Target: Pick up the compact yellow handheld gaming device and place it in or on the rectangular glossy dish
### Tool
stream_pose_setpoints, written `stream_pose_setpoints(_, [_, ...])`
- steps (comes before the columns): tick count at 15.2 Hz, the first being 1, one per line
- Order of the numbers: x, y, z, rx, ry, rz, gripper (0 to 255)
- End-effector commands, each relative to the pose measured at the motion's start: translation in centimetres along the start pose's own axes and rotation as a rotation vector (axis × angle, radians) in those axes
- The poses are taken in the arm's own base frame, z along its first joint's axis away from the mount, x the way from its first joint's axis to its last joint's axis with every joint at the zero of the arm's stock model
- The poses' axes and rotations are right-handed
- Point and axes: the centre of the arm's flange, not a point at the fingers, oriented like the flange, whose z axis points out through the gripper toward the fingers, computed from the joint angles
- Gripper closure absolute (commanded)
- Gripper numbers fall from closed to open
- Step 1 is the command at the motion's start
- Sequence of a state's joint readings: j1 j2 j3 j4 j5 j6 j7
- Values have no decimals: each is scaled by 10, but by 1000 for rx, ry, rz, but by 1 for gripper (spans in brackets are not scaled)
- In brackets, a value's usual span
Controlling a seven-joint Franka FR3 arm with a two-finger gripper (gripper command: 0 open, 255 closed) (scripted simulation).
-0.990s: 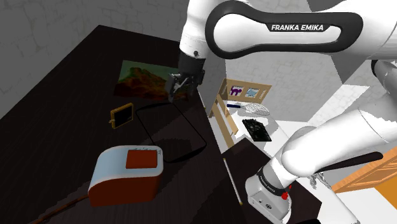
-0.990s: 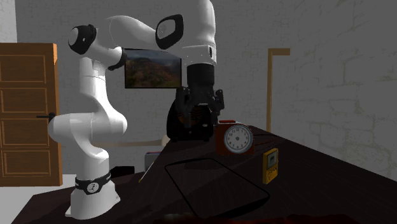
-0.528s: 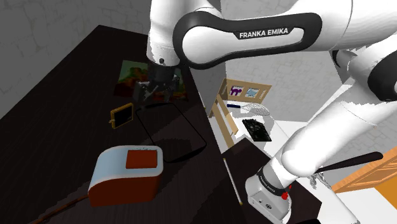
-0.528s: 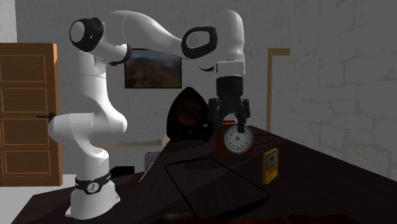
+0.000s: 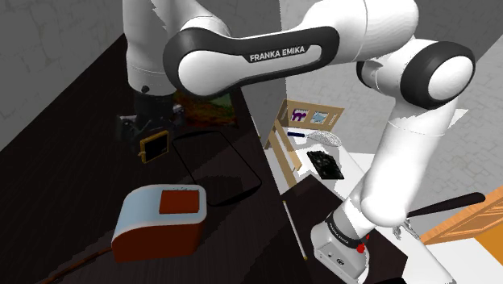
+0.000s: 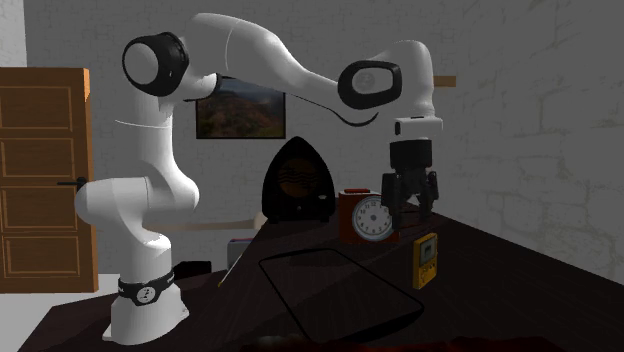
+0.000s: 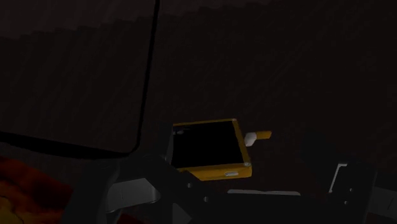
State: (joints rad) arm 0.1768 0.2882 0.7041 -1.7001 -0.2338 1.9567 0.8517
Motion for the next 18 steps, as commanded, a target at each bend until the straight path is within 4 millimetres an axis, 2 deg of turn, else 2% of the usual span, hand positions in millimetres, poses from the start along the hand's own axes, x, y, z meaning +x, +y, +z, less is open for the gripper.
stream_pose_setpoints(1, [10, -22, 7, 0, 2, 3, 0])
stream_pose_setpoints(2, [11, -24, 8, 0, 2, 3, 0])
stream_pose_setpoints(9, [11, -24, 48, 0, 2, 3, 0])
stream_pose_setpoints(17, [11, -24, 48, 0, 2, 3, 0])
stream_pose_setpoints(18, [11, -24, 48, 0, 2, 3, 255])
